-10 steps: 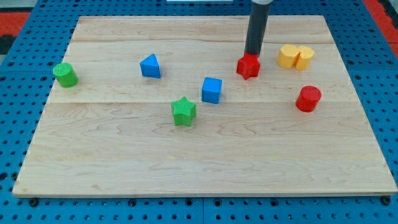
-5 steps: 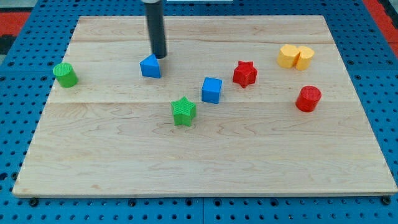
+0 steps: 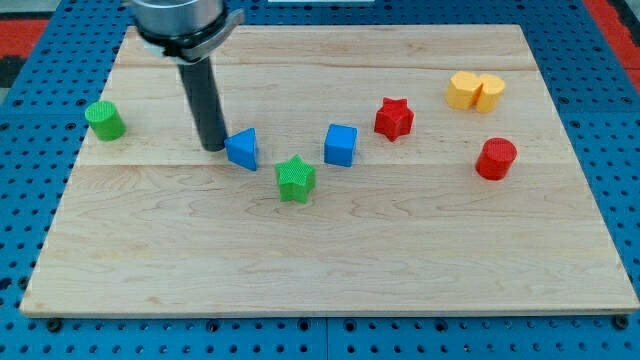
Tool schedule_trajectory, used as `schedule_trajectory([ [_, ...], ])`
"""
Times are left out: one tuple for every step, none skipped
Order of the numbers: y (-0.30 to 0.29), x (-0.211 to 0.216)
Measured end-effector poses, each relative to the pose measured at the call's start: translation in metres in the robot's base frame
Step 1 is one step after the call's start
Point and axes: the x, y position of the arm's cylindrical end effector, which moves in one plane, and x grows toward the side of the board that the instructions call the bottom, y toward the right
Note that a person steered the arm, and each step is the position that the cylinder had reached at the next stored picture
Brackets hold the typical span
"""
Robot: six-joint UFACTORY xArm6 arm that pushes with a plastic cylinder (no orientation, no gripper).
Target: Place the triangle diagonal to the green star
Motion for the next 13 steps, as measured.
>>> schedule_trajectory([
  [0.003,-0.030],
  [0.029,-0.055],
  [0.060,-0.051],
  [0.079,-0.031],
  [0.049,-0.010],
  [0.022,0.005],
  [0.004,-0.012],
  [-0.020,-0.005],
  [-0.021,0.023],
  [-0.016,0.031],
  [-0.009,0.031],
  [0.011,0.033],
  [0.028,0.035],
])
